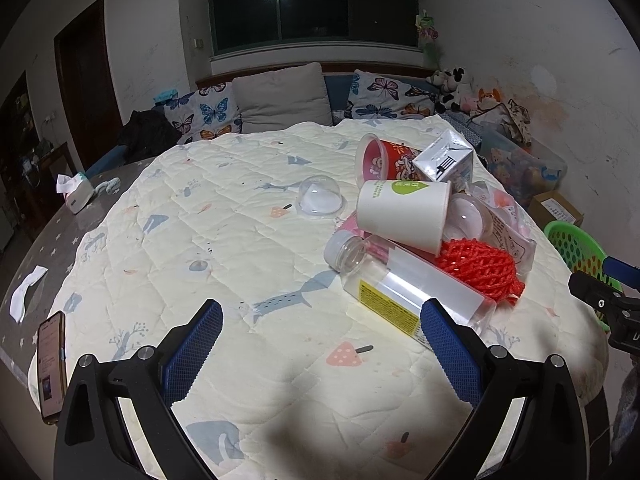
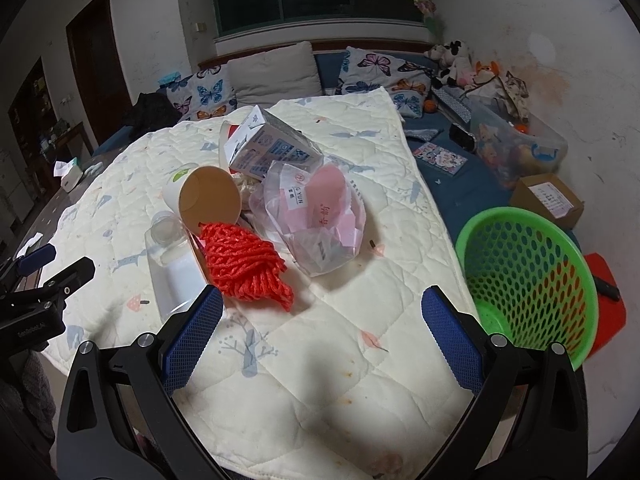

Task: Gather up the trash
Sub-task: 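Grasp the white paper cup with the right gripper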

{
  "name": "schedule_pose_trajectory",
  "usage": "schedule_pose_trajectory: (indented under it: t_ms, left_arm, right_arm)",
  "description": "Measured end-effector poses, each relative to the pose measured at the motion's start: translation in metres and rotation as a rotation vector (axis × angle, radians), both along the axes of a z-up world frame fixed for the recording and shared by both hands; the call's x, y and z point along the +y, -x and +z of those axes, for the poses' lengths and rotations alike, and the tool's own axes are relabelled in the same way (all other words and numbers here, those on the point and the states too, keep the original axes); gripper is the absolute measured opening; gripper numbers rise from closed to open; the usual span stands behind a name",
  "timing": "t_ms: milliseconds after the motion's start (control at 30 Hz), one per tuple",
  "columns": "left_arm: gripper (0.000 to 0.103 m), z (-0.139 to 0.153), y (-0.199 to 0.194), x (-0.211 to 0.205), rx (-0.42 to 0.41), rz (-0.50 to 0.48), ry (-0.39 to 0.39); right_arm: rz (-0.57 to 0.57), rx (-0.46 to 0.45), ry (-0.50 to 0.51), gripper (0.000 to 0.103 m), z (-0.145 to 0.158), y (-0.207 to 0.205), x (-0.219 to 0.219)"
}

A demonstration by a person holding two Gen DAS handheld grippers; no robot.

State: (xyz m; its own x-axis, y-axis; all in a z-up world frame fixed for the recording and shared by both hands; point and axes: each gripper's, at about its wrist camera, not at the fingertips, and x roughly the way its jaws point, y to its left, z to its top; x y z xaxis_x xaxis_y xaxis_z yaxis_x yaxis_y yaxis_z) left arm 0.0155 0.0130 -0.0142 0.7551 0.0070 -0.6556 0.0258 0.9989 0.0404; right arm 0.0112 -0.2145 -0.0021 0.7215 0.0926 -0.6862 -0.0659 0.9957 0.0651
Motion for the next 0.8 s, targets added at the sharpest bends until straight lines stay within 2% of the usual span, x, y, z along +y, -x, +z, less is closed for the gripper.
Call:
schedule_pose_trajectory:
  t_ms: [133, 433, 800]
  left_arm:
    - [0.096, -0.001, -0.004, 0.005, 0.009, 0.011, 0.003]
    - [0.096, -0.004, -0.011, 0.016, 0.024, 0.042, 0.005]
    - [0.096, -0.007, -0.017, 0.033, 0.032, 0.081, 0.016]
  right_arm:
    - [0.026, 0.005, -0.010, 0.096, -0.001, -0.008, 0.002]
    - [0.128, 0.035, -0.062, 0.085, -0.003, -0.027, 0.023]
    - [0.270, 0.027, -0.102, 0.083, 0.008, -0.059, 0.048]
